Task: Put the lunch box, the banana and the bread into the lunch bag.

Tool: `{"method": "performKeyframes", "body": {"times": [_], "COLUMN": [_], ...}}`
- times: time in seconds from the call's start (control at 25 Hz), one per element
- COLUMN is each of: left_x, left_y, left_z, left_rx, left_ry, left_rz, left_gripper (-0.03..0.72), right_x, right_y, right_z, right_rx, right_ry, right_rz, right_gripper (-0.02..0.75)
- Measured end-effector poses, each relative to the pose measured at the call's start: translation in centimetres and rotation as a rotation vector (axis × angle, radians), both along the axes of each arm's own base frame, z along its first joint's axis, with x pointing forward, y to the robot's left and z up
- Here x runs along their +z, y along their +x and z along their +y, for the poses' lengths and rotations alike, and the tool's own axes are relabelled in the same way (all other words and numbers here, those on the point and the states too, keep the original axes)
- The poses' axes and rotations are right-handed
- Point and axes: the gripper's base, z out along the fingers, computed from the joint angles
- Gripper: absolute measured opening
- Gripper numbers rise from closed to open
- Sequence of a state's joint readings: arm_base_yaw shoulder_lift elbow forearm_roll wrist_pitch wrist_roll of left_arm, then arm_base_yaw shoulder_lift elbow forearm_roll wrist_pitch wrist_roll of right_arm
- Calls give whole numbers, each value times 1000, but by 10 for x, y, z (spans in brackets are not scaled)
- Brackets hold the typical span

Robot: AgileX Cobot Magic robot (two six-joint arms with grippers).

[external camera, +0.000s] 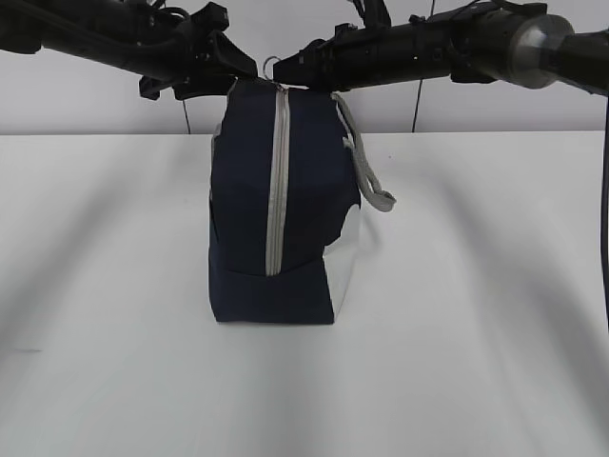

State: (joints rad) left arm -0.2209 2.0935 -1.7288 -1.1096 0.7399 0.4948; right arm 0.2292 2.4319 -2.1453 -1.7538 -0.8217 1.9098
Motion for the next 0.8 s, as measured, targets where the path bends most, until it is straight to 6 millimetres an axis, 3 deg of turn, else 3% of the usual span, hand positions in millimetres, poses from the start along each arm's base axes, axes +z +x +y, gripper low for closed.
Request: {"method": "performKeyframes", "body": {"times": [0.36, 0.68, 0.8], "left_x": [0, -1, -1], "left_y": [0, 0, 0], "left_z": [0, 0, 0], "left_rx": [1, -4, -6], "left_ry": [2, 13, 13], "left_rz": [-1, -3, -3], "left_gripper": [292, 34, 3], "right_x": [0, 0, 0], "right_y": [0, 0, 0], "right_z": [0, 0, 0], "right_rx": [1, 1, 1], "right_ry": [2, 2, 2], "right_rz": [4, 4, 4], "right_gripper": [6, 6, 6]}}
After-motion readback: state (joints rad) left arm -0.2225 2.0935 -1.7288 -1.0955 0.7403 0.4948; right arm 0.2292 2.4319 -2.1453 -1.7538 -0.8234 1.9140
